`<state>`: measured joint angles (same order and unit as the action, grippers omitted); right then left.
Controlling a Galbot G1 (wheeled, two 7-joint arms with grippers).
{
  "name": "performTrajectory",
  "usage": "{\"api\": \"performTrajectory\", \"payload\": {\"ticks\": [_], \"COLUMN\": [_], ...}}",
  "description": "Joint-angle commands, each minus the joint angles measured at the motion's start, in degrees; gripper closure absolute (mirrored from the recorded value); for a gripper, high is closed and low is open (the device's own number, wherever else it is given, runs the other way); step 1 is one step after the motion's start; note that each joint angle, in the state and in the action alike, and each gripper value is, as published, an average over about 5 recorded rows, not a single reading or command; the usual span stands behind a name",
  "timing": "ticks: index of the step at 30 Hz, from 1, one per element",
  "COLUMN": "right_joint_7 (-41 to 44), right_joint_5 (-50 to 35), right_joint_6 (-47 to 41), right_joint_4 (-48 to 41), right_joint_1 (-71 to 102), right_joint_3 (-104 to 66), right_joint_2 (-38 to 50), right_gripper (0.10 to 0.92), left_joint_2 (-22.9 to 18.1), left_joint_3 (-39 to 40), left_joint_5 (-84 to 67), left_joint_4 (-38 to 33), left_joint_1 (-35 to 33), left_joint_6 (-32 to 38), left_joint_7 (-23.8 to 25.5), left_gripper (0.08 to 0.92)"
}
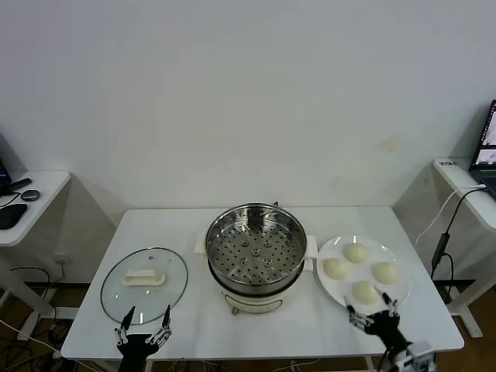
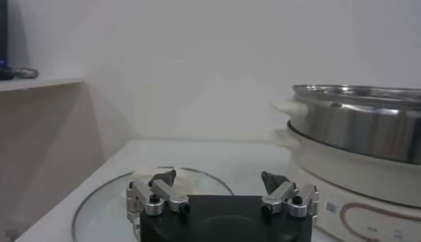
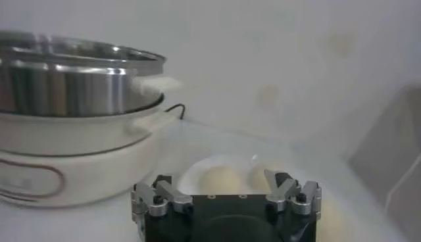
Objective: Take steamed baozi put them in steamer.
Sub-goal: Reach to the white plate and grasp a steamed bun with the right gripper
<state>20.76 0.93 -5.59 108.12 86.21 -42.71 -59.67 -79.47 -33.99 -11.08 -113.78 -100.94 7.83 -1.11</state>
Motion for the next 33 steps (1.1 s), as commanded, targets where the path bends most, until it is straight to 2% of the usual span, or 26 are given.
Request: {"api": "performTrajectory", "payload": {"ticks": [1,9,16,19,24,33], "right_joint_7": [3.8,23.0,37.5,41.7,46.9,50.9], "right_joint_5": [7.5,22.4,23.6,24.2,24.2,29.9], "right_joint_6": [-2.4,-4.8,-3.6,-0.8,3.4,8.7], "right_joint_4": [-1.7,-11.8,-20.9,-27.6,-38.2,-51.4], "right_joint_1": [-6.1,-23.0,-45.5,-56.5,-71.2,-78.6], "right_joint_3": [-1.4,5.9,25.2,36.4,51.2,60.7], "right_joint_2": [8.0,21.7,29.0,28.1,21.7,12.5], "right_gripper": [0.203,0.203,0.203,0.203,0.203,0.203], "left_joint_2": [0.2,-0.7,-1.3,-1.4,-1.3,-1.3], "left_joint_3": [0.0,-0.2,-1.2,-2.0,-3.3,-5.2], "left_joint_5": [2.8,5.9,7.9,8.1,8.1,6.2], "left_joint_4": [0.4,1.1,0.5,0.3,0.4,1.2], "left_joint_1": [0.6,1.1,0.8,0.7,0.8,1.7], "left_joint_6": [0.6,1.2,2.0,2.1,2.2,2.0], "left_joint_7": [0.7,0.4,0.2,0.0,-0.2,-0.3], "left_gripper": [0.177,0.177,0.177,0.177,0.177,0.177]}}
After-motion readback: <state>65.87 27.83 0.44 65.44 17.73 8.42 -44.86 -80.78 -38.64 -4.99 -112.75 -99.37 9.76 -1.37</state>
